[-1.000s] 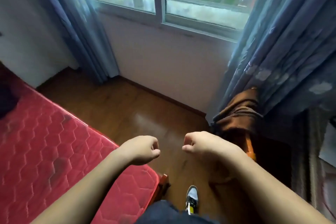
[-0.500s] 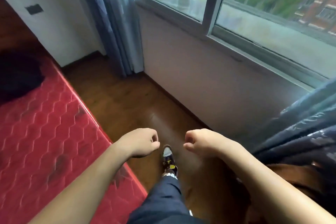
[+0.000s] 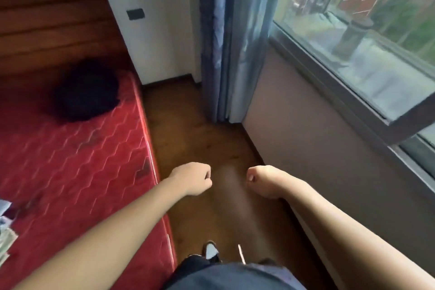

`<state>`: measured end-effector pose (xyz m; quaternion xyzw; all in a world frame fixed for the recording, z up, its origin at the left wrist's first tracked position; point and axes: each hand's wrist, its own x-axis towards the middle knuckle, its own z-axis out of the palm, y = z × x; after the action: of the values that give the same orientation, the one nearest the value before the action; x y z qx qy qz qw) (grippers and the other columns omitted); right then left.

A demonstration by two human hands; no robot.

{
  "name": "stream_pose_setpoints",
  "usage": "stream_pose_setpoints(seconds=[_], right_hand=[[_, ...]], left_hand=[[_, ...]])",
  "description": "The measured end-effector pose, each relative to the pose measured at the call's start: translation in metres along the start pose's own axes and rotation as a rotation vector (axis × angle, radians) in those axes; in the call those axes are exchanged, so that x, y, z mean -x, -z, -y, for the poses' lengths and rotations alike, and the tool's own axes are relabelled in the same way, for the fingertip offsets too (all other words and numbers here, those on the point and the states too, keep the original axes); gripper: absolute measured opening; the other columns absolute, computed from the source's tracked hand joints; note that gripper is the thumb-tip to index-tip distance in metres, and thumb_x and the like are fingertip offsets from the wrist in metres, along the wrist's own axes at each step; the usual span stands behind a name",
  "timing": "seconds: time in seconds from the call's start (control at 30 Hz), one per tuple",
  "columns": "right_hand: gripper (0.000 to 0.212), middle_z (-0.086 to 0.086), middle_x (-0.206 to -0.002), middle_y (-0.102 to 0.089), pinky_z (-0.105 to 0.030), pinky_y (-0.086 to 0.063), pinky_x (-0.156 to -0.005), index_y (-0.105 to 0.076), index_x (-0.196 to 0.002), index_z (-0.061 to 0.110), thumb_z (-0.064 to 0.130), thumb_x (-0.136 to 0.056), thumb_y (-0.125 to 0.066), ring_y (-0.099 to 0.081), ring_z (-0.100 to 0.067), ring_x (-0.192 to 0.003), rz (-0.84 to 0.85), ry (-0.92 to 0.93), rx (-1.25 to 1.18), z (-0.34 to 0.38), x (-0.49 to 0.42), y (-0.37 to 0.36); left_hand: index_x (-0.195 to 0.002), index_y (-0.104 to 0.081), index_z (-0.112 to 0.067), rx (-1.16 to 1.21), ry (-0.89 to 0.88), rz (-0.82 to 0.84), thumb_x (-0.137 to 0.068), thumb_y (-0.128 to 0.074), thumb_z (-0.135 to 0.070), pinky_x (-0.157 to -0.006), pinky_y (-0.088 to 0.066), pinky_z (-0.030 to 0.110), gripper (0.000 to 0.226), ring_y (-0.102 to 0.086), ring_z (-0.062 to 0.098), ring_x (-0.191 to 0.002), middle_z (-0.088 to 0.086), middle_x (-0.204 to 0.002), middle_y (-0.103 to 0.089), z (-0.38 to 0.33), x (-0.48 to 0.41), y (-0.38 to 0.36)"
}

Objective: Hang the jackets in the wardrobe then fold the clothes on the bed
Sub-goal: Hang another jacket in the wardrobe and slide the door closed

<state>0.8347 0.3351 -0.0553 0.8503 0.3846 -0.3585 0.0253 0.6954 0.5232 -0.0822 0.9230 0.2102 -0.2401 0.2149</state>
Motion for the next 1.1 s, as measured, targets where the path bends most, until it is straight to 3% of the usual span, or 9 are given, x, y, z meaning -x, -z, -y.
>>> stream_pose_setpoints(seconds=[0.1, 0.17, 0.3, 0.4, 0.57, 0.7, 0.87, 1.0, 1.1], right_hand=[[0.017, 0.006, -0.089, -0.061, -0.025, -0.046, -0.073, -0.055, -0.076, 0.030, 0.034, -0.092, -0.053, -0.066, -0.023, -0.097, 0.081, 0.069, 0.030, 0.015, -0.067, 0.025], [0.010, 0.000, -0.102, -0.067, -0.026, -0.046, -0.077, -0.064, -0.092, 0.029, 0.035, -0.091, -0.056, -0.065, -0.025, -0.104, 0.106, 0.105, 0.080, 0.022, -0.114, 0.040], [0.029, -0.005, -0.117, -0.068, -0.030, -0.049, -0.089, -0.066, -0.114, 0.021, 0.040, -0.094, -0.055, -0.064, -0.025, -0.111, 0.152, 0.199, 0.197, 0.038, -0.207, 0.071], [0.035, -0.006, -0.135, -0.060, -0.031, -0.046, -0.099, -0.058, -0.133, 0.014, 0.025, -0.101, -0.048, -0.058, -0.025, -0.124, 0.218, 0.280, 0.285, 0.047, -0.278, 0.101], [0.042, -0.004, -0.137, -0.059, -0.033, -0.049, -0.101, -0.055, -0.136, 0.020, 0.013, -0.096, -0.050, -0.057, -0.024, -0.126, 0.234, 0.397, 0.419, 0.055, -0.370, 0.172], [0.038, -0.002, -0.139, -0.058, -0.037, -0.050, -0.101, -0.057, -0.136, 0.022, 0.025, -0.099, -0.047, -0.056, -0.024, -0.126, 0.224, 0.488, 0.485, 0.073, -0.437, 0.227], [0.041, -0.005, -0.143, -0.054, -0.042, -0.048, -0.104, -0.053, -0.141, 0.023, 0.037, -0.104, -0.043, -0.054, -0.028, -0.129, 0.273, 0.558, 0.555, 0.109, -0.497, 0.265], [0.044, -0.004, -0.144, -0.054, -0.040, -0.046, -0.105, -0.054, -0.139, 0.023, 0.046, -0.101, -0.046, -0.051, -0.027, -0.131, 0.308, 0.596, 0.563, 0.150, -0.553, 0.289], [0.045, -0.006, -0.146, -0.052, -0.040, -0.045, -0.106, -0.054, -0.139, 0.021, 0.044, -0.100, -0.047, -0.050, -0.026, -0.133, 0.314, 0.620, 0.582, 0.196, -0.603, 0.309]], left_hand=[[-0.093, -0.062, -0.028, 0.033, 0.104, 0.052, -0.086, -0.049, -0.033, -0.086, -0.053, 0.035, 0.016, -0.063, 0.021, -0.102, -0.006, -0.108, -0.068, 0.036, -0.033, 0.015], [-0.092, -0.061, -0.030, 0.069, 0.170, 0.080, -0.087, -0.049, -0.032, -0.081, -0.050, 0.032, 0.013, -0.063, 0.022, -0.101, -0.005, -0.108, -0.068, 0.056, -0.054, 0.025], [-0.098, -0.064, -0.028, 0.126, 0.287, 0.084, -0.089, -0.050, -0.031, -0.074, -0.044, 0.029, 0.017, -0.064, 0.023, -0.102, -0.004, -0.110, -0.069, 0.088, -0.103, 0.047], [-0.104, -0.067, -0.024, 0.178, 0.371, 0.060, -0.092, -0.050, -0.030, -0.076, -0.045, 0.029, 0.021, -0.064, 0.023, -0.102, -0.002, -0.110, -0.069, 0.109, -0.145, 0.072], [-0.099, -0.066, -0.024, 0.338, 0.523, 0.010, -0.093, -0.053, -0.028, -0.087, -0.052, 0.033, 0.015, -0.065, 0.023, -0.100, -0.001, -0.110, -0.068, 0.130, -0.200, 0.119], [-0.098, -0.066, -0.019, 0.474, 0.600, -0.009, -0.095, -0.053, -0.026, -0.072, -0.049, 0.031, 0.015, -0.063, 0.020, -0.081, 0.003, -0.101, -0.070, 0.151, -0.238, 0.151], [-0.098, -0.068, -0.013, 0.555, 0.657, -0.023, -0.093, -0.052, -0.024, -0.081, -0.054, 0.037, 0.020, -0.066, 0.022, -0.088, 0.006, -0.101, -0.071, 0.186, -0.272, 0.185], [-0.073, -0.057, -0.020, 0.568, 0.672, -0.055, -0.089, -0.051, -0.023, -0.069, -0.050, 0.033, 0.018, -0.059, 0.021, -0.075, -0.001, -0.077, -0.062, 0.234, -0.303, 0.210], [-0.090, -0.065, -0.021, 0.571, 0.716, -0.102, -0.089, -0.053, -0.027, -0.082, -0.054, 0.037, 0.014, -0.065, 0.020, -0.088, -0.001, -0.095, -0.069, 0.281, -0.327, 0.233]])
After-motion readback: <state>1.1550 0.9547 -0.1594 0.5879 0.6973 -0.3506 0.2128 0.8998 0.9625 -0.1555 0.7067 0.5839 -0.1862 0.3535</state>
